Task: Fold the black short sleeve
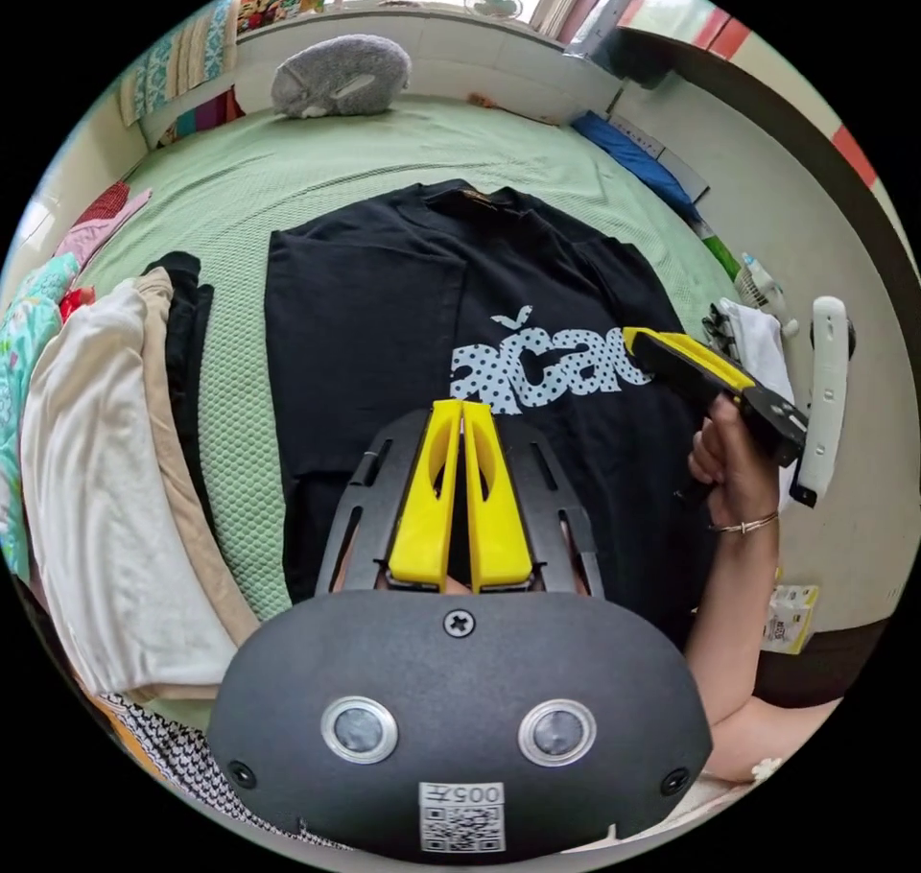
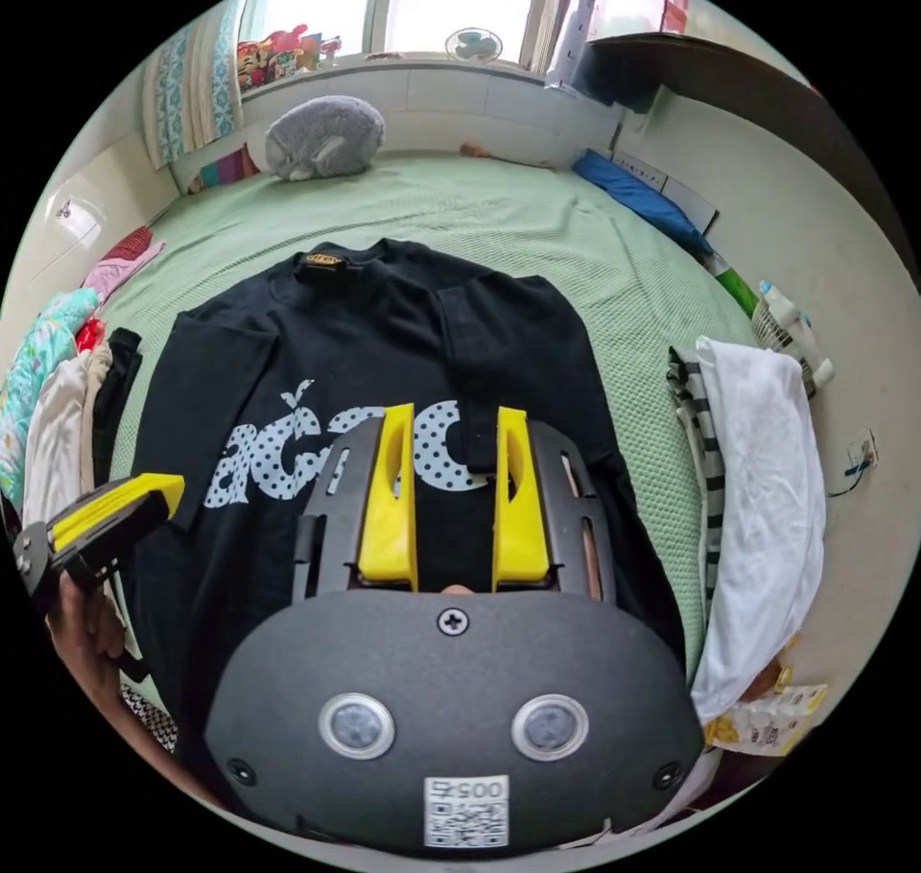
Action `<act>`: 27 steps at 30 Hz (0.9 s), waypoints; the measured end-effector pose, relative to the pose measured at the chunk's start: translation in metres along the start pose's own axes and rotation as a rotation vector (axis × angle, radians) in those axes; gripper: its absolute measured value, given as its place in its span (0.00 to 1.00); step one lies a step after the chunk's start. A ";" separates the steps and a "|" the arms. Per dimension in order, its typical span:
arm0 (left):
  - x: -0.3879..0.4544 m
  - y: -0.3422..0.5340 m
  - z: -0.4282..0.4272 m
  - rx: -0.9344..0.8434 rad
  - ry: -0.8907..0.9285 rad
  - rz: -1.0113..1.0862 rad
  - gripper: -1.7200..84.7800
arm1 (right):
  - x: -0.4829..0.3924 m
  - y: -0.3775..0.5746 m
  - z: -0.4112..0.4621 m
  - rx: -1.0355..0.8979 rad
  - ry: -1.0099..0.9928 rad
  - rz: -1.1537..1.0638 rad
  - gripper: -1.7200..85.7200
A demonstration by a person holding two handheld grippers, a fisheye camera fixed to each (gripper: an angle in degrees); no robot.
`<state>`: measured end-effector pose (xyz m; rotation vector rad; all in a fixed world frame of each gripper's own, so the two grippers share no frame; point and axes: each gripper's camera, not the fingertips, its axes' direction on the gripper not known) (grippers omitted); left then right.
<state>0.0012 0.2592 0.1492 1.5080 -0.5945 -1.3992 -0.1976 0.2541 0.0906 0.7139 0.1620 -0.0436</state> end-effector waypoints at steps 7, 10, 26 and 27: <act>0.012 -0.008 0.014 -0.014 -0.066 0.062 0.07 | 0.010 0.001 0.015 -0.011 -0.086 0.032 0.15; 0.013 -0.012 0.022 -0.042 -0.050 0.094 0.11 | 0.005 0.001 0.020 -0.016 -0.104 0.017 0.15; 0.019 -0.027 0.056 -0.119 -0.081 0.085 0.14 | -0.036 0.006 0.057 -0.042 -0.079 -0.109 0.14; 0.019 -0.028 0.057 -0.120 -0.085 0.090 0.14 | -0.038 0.006 0.059 -0.042 -0.071 -0.118 0.14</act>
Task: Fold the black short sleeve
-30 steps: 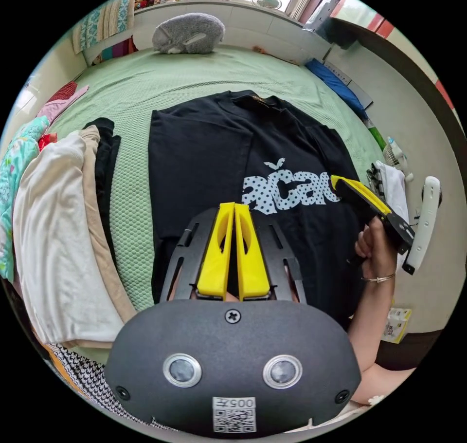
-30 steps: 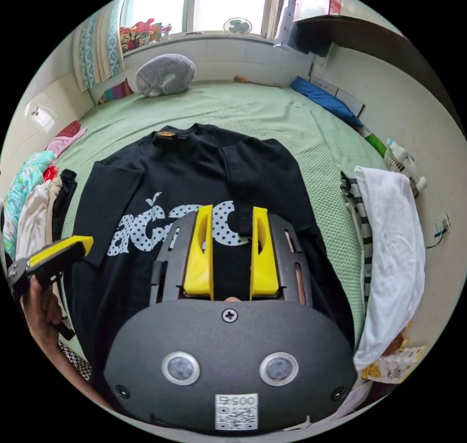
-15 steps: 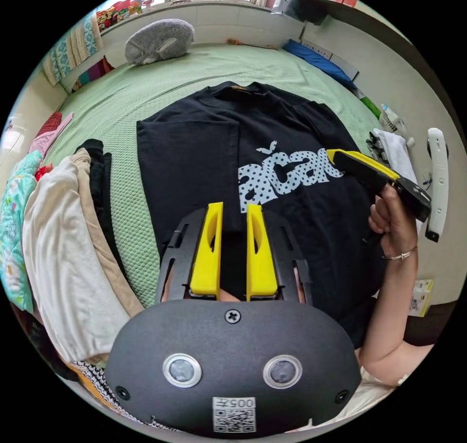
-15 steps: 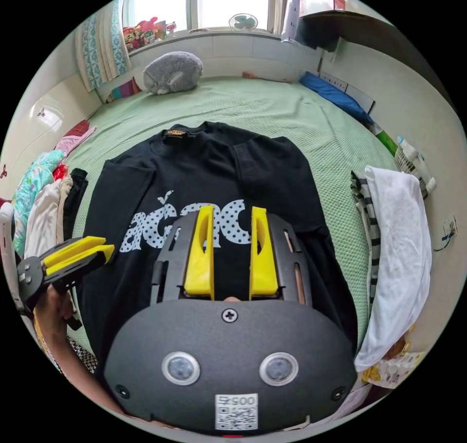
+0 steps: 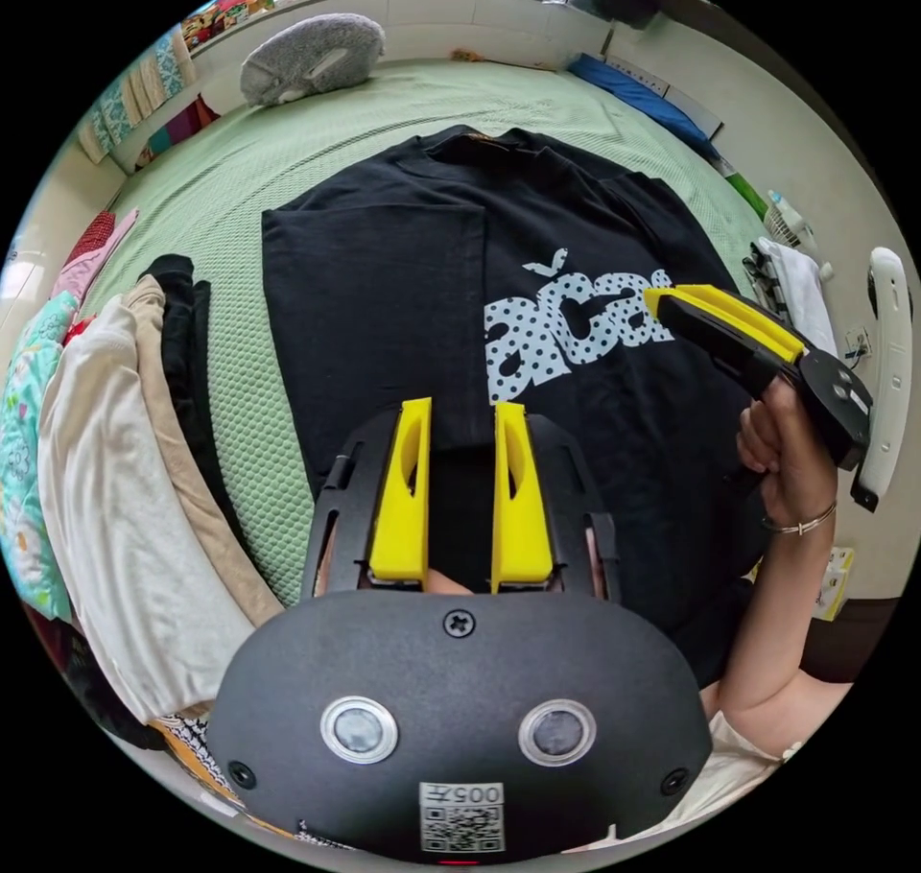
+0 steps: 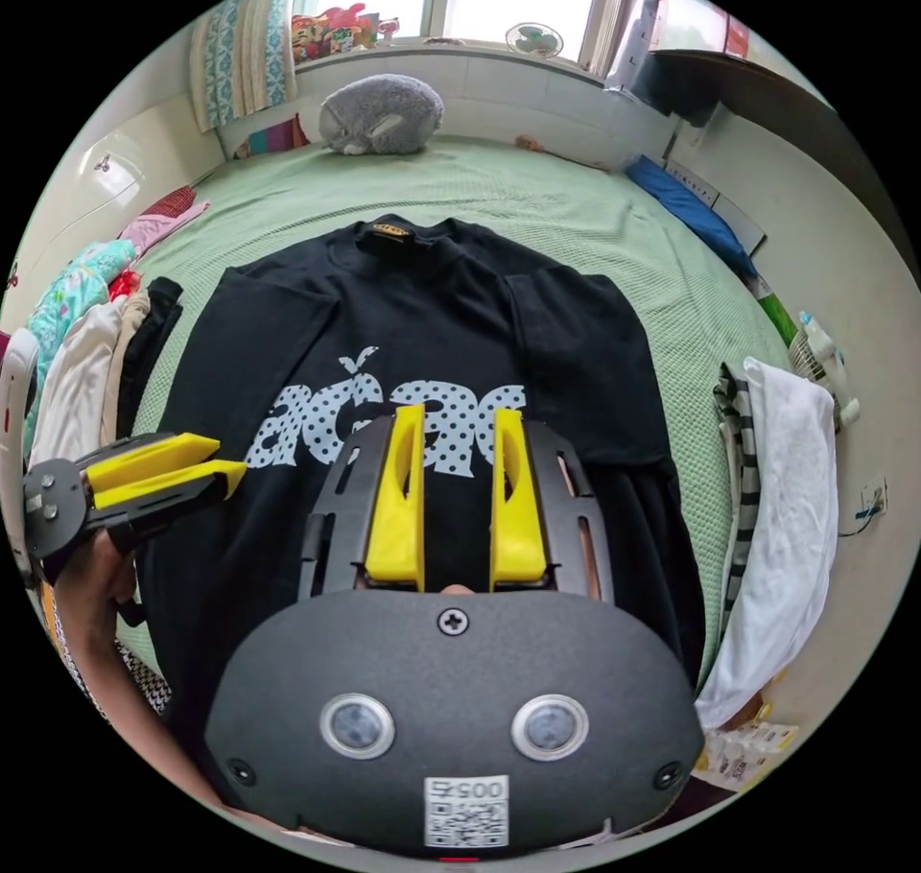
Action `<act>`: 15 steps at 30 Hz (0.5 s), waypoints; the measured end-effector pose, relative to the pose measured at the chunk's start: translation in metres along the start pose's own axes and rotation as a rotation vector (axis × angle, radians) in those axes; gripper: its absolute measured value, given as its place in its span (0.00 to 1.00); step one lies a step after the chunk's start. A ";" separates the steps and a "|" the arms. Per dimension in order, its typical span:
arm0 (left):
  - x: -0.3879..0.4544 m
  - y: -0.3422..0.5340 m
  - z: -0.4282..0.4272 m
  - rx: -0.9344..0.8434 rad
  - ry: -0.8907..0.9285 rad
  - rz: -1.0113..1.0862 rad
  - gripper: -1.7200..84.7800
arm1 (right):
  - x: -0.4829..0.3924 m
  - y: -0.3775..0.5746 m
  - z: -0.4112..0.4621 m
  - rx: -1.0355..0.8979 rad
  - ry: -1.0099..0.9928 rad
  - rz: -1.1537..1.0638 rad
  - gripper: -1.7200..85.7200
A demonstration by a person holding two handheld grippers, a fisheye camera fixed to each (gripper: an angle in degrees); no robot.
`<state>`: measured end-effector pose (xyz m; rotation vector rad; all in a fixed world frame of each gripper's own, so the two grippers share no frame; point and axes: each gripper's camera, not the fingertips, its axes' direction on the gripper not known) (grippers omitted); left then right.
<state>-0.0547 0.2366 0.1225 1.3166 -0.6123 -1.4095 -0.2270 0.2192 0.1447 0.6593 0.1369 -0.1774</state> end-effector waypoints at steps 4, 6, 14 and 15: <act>-0.001 0.000 -0.001 -0.008 0.002 -0.012 0.12 | -0.005 0.000 0.008 0.004 0.020 -0.017 0.12; -0.002 0.000 -0.002 -0.009 0.015 -0.020 0.11 | -0.006 0.000 0.011 0.003 0.011 -0.017 0.11; -0.015 0.010 -0.022 0.036 0.058 -0.052 0.06 | -0.010 0.000 0.024 -0.004 -0.002 -0.028 0.11; -0.017 0.013 -0.027 0.050 0.036 -0.065 0.06 | -0.012 0.000 0.026 -0.004 0.002 -0.033 0.11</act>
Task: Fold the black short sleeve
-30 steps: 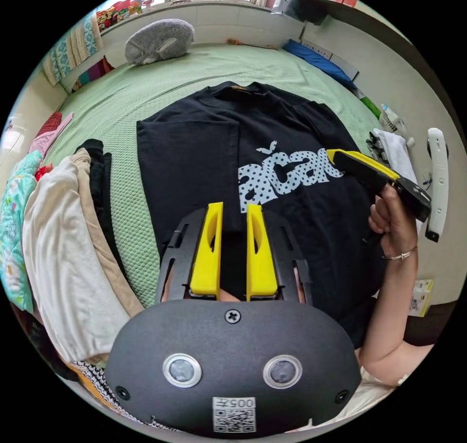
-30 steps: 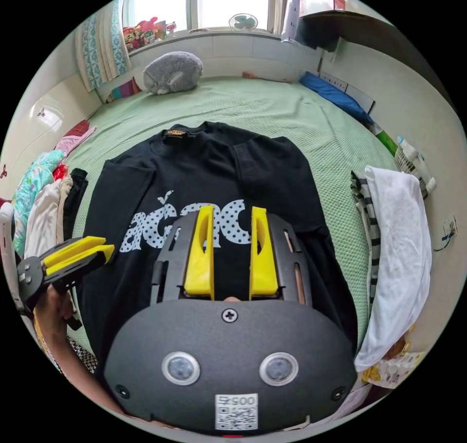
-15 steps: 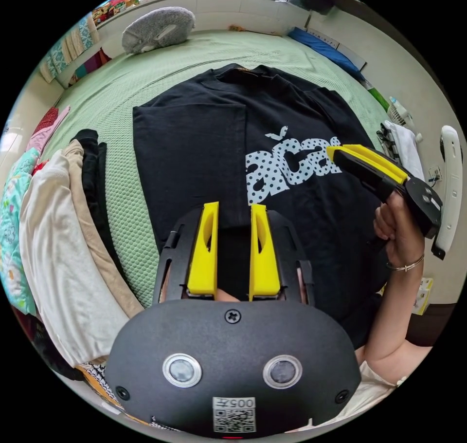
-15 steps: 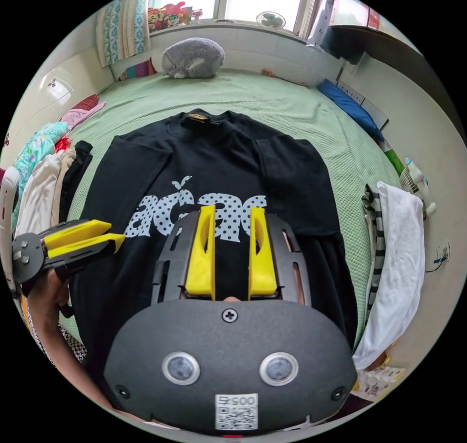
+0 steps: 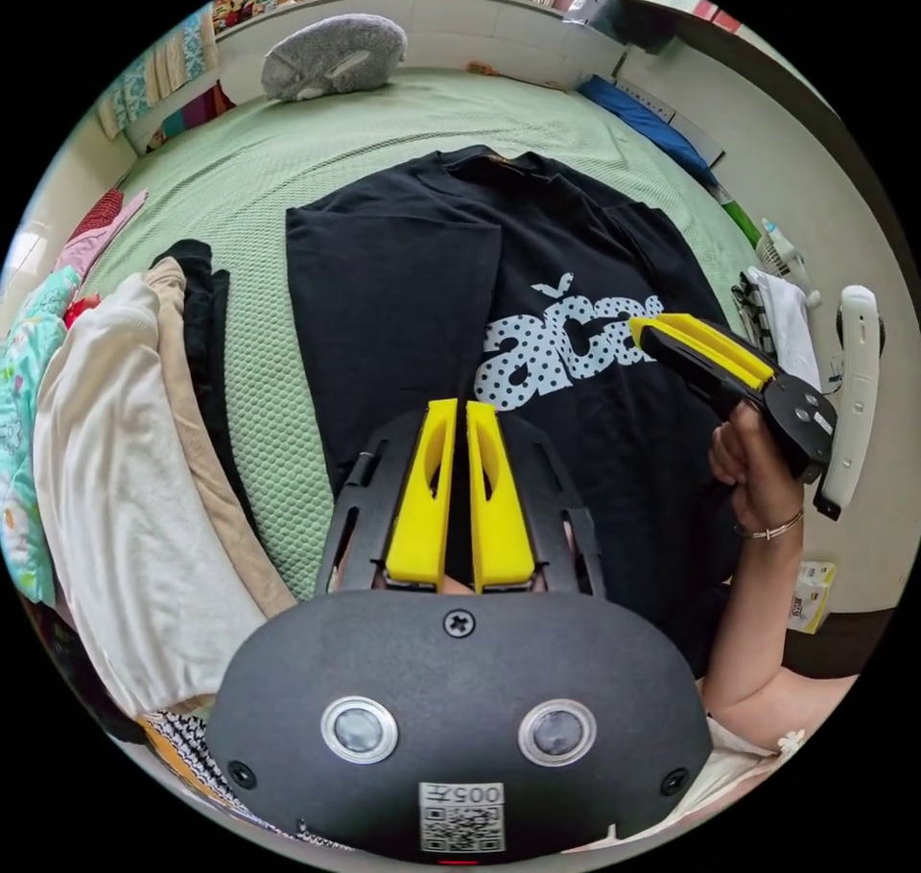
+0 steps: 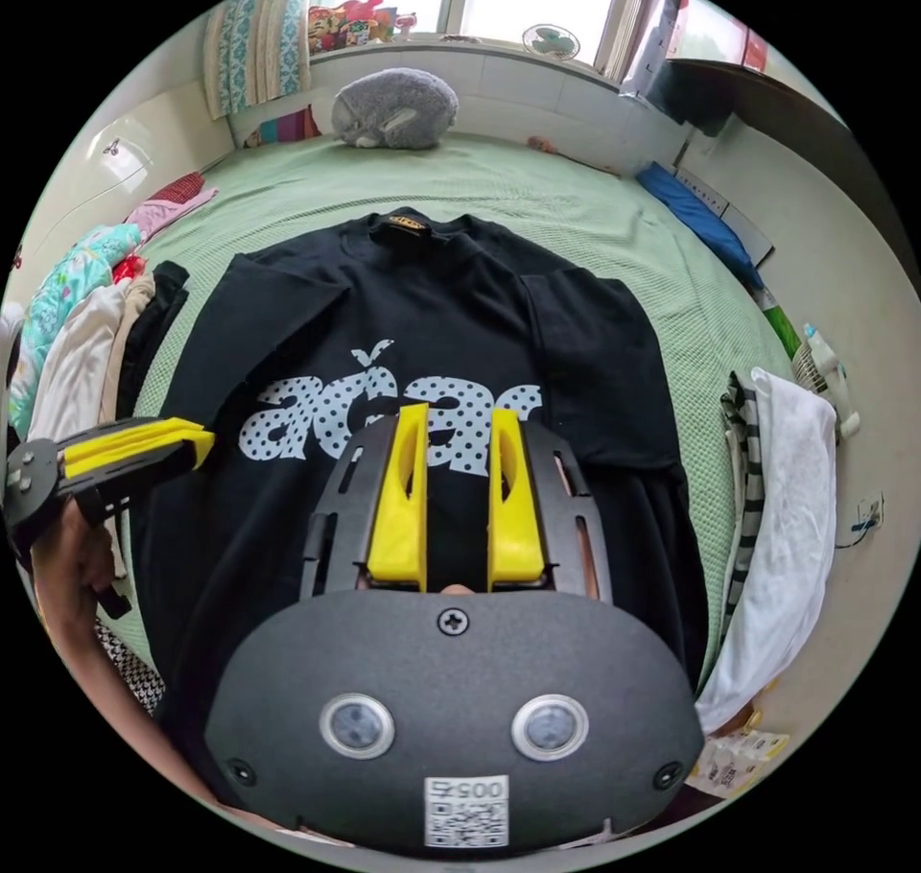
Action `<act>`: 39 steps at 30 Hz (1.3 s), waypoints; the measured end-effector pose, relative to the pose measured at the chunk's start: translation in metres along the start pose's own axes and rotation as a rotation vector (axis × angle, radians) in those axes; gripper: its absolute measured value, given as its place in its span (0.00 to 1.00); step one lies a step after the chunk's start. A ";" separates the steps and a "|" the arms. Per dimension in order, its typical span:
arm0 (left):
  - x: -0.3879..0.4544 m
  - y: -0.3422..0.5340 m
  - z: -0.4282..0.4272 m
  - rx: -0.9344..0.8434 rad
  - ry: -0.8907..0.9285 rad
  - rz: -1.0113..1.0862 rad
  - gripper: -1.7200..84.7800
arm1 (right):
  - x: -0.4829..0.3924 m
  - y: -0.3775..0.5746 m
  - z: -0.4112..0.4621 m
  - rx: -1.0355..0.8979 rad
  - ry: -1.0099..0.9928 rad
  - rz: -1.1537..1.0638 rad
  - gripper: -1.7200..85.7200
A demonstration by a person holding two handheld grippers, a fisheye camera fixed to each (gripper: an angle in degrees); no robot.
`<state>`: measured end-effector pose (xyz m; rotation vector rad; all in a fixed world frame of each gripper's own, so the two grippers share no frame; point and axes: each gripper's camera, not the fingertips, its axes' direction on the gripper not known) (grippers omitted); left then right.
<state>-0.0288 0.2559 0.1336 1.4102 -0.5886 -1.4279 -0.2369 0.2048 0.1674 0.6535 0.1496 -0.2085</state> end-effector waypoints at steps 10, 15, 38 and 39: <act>-0.038 0.028 -0.050 0.152 -0.138 -0.174 0.03 | -0.015 0.000 0.013 -0.009 0.033 -0.046 0.12; -0.059 0.046 -0.077 0.227 -0.196 -0.271 0.03 | -0.018 0.000 0.016 -0.012 0.038 -0.057 0.12; -0.094 0.107 -0.135 0.324 -0.438 -0.525 0.03 | 0.021 -0.017 0.003 0.016 0.083 0.019 0.12; -0.095 0.110 -0.139 0.330 -0.426 -0.528 0.03 | 0.030 -0.017 0.000 0.028 0.079 0.036 0.12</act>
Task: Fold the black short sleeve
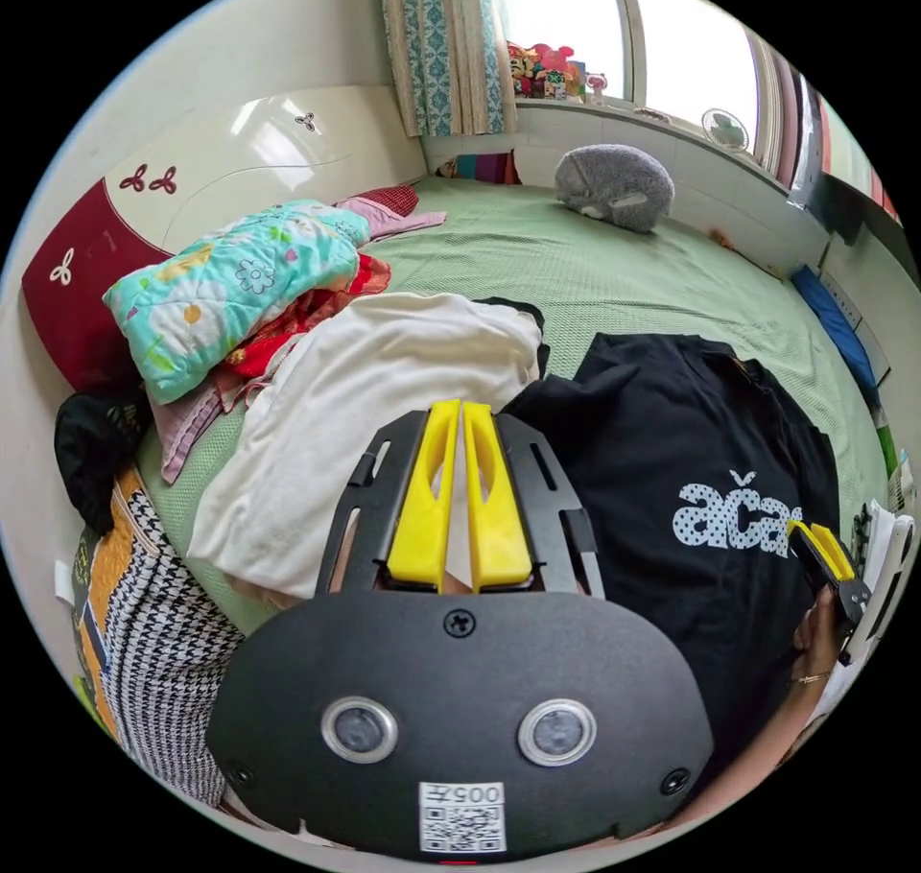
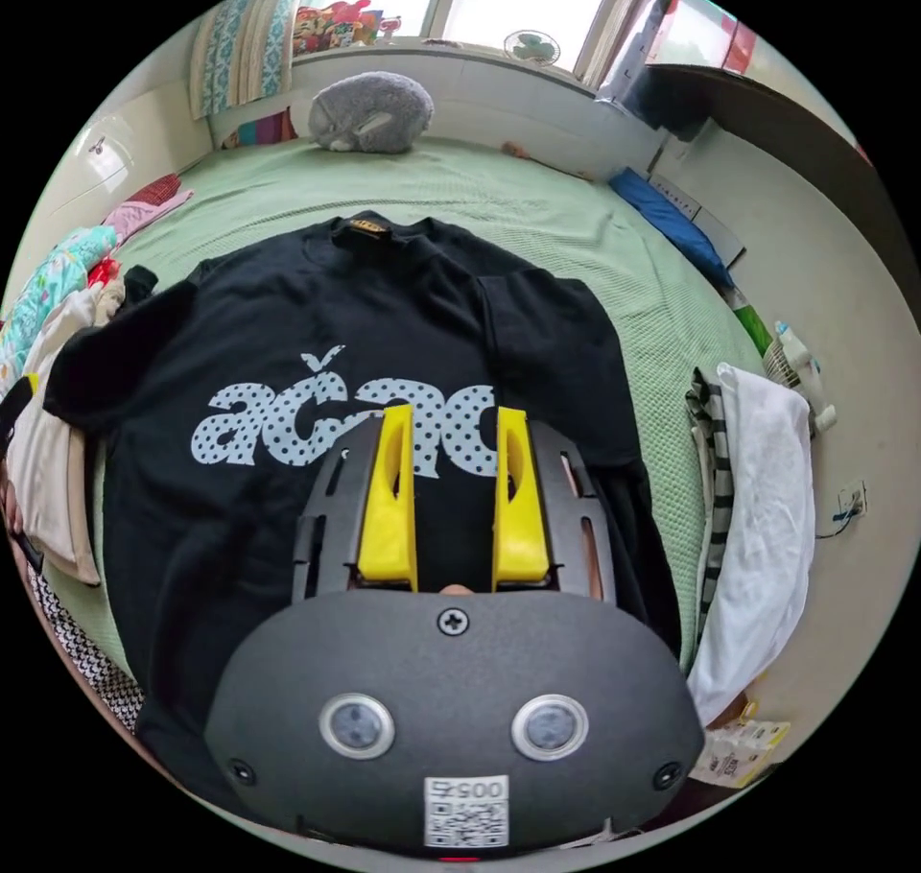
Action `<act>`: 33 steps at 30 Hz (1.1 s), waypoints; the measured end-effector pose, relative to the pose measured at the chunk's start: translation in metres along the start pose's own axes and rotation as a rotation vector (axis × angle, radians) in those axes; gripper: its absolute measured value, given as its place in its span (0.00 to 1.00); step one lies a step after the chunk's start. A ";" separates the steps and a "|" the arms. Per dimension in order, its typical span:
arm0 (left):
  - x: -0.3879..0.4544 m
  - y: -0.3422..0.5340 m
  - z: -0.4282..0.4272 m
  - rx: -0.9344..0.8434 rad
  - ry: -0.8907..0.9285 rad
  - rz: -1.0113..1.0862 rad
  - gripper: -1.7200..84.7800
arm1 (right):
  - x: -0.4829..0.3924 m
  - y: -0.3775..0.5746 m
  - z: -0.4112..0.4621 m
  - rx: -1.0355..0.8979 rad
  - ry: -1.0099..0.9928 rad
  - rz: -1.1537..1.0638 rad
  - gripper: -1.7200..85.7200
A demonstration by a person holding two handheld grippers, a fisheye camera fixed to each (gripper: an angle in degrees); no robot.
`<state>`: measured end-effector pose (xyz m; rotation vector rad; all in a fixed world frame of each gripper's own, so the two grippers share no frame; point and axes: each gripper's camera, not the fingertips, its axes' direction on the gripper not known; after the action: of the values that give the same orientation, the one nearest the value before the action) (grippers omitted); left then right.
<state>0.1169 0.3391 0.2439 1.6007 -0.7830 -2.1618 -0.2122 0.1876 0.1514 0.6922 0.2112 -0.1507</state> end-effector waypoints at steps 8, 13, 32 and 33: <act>0.008 -0.002 -0.009 0.003 0.087 0.071 0.01 | 0.030 -0.011 0.001 -0.025 0.025 0.071 0.11; 0.036 -0.002 0.001 -0.026 0.242 0.147 0.01 | 0.032 -0.020 0.003 -0.053 0.056 0.077 0.10; 0.114 -0.001 0.057 -0.159 0.472 0.231 0.01 | 0.060 -0.050 -0.041 -0.035 -0.042 0.184 0.01; 0.125 0.000 0.061 -0.166 0.459 0.252 0.01 | 0.060 -0.052 -0.043 -0.032 -0.041 0.183 0.01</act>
<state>0.0201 0.2821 0.1623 1.7126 -0.6033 -1.5577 -0.1710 0.1720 0.0730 0.6722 0.1104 0.0131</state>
